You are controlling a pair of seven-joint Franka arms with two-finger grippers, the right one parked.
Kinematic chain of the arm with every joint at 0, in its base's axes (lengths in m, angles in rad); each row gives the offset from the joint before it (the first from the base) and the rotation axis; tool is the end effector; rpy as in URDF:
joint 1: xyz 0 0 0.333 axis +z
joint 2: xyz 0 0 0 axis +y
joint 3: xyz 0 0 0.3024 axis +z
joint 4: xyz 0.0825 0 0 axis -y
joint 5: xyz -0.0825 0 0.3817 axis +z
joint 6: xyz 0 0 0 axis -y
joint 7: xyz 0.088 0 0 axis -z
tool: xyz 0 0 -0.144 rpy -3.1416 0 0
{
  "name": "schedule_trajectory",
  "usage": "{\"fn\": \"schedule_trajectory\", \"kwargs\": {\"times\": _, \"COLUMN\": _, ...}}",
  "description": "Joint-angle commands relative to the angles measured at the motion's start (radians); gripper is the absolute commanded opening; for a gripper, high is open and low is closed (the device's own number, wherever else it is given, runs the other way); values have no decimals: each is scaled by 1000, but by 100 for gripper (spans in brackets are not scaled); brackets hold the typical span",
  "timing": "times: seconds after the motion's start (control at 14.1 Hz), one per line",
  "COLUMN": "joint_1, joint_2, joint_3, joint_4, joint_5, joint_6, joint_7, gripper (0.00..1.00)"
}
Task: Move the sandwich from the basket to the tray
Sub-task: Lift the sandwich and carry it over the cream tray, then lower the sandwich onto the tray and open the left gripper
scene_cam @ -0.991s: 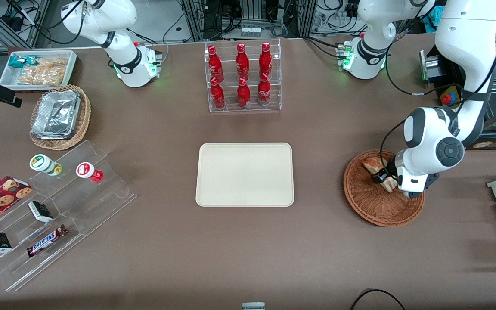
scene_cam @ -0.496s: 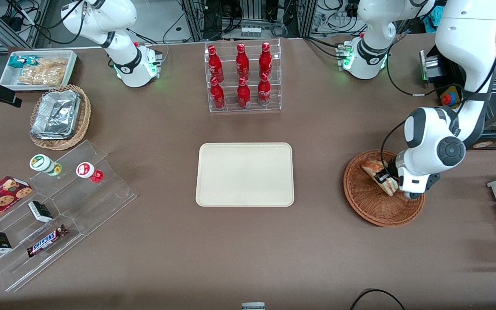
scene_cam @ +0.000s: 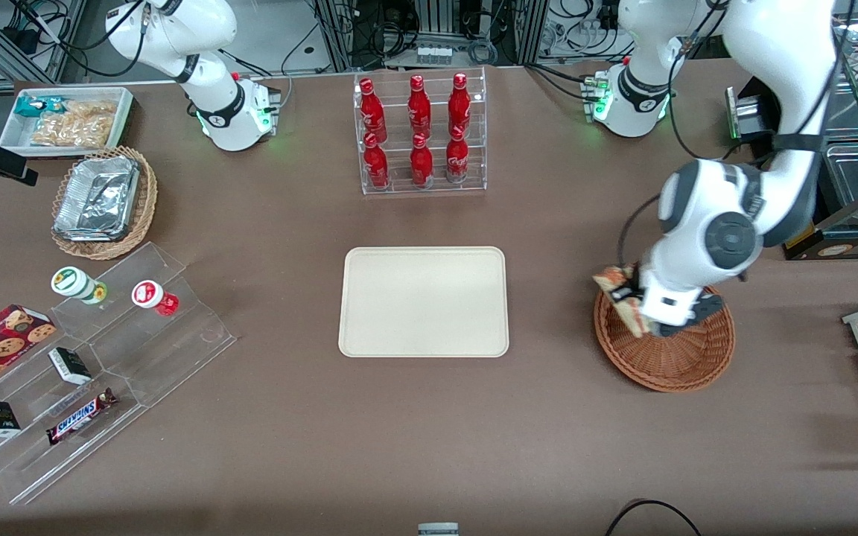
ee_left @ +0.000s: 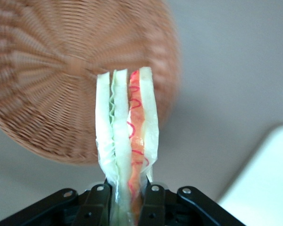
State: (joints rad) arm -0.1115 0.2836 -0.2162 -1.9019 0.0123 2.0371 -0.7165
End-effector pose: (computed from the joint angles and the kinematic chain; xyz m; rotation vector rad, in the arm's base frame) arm 0.5591 -0.1860 0.2958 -3.0480 -0.5966 0.2298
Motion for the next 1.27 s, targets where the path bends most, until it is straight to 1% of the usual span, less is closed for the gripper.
{"fn": "schedule_trajectory", "kwargs": {"times": 0.0, "joint_1": -126, "joint_2": 86, "joint_3": 11, "joint_4": 144, "joint_5": -11, "joint_6": -49, "joint_7": -14, "gripper": 18}}
{"fn": "schedule_trajectory", "kwargs": {"times": 0.14, "joint_1": -212, "joint_2": 136, "joint_3": 11, "joint_4": 202, "joint_5": -29, "joint_6": -45, "joint_7": -41, "gripper": 18}}
{"fn": "schedule_trajectory", "kwargs": {"times": 0.21, "joint_1": -253, "joint_2": 166, "joint_3": 9, "joint_4": 233, "joint_5": -56, "joint_6": -41, "joint_7": -46, "gripper": 18}}
{"fn": "schedule_trajectory", "kwargs": {"times": 0.35, "joint_1": -336, "joint_2": 247, "joint_3": 11, "joint_4": 323, "joint_5": -141, "joint_6": -22, "joint_7": -50, "gripper": 18}}
{"fn": "schedule_trajectory", "kwargs": {"times": 0.42, "joint_1": -388, "joint_2": 305, "joint_3": 12, "joint_4": 396, "joint_5": -153, "joint_6": -11, "joint_7": -70, "gripper": 18}}
{"fn": "schedule_trajectory", "kwargs": {"times": 0.5, "joint_1": -419, "joint_2": 357, "joint_3": 14, "joint_4": 465, "joint_5": -143, "joint_6": -12, "joint_7": -116, "gripper": 18}}
{"fn": "schedule_trajectory", "kwargs": {"times": 0.57, "joint_1": -444, "joint_2": 394, "joint_3": 14, "joint_4": 503, "joint_5": -135, "joint_6": -12, "joint_7": -132, "gripper": 20}}
{"fn": "schedule_trajectory", "kwargs": {"times": 0.64, "joint_1": -465, "joint_2": 420, "joint_3": 14, "joint_4": 526, "joint_5": -124, "joint_6": -12, "joint_7": -130, "gripper": 25}}
{"fn": "schedule_trajectory", "kwargs": {"times": 0.85, "joint_1": -508, "joint_2": 469, "joint_3": 14, "joint_4": 561, "joint_5": -104, "joint_6": -8, "joint_7": -129, "gripper": 25}}
{"fn": "schedule_trajectory", "kwargs": {"times": 1.06, "joint_1": -511, "joint_2": 509, "joint_3": 12, "joint_4": 570, "joint_5": -104, "joint_6": 26, "joint_7": -129, "gripper": 28}}
{"fn": "schedule_trajectory", "kwargs": {"times": 1.13, "joint_1": -511, "joint_2": 514, "joint_3": 12, "joint_4": 567, "joint_5": -104, "joint_6": 40, "joint_7": -129, "gripper": 30}}
{"fn": "schedule_trajectory", "kwargs": {"times": 1.2, "joint_1": -511, "joint_2": 517, "joint_3": 12, "joint_4": 567, "joint_5": -104, "joint_6": 40, "joint_7": -129, "gripper": 36}}
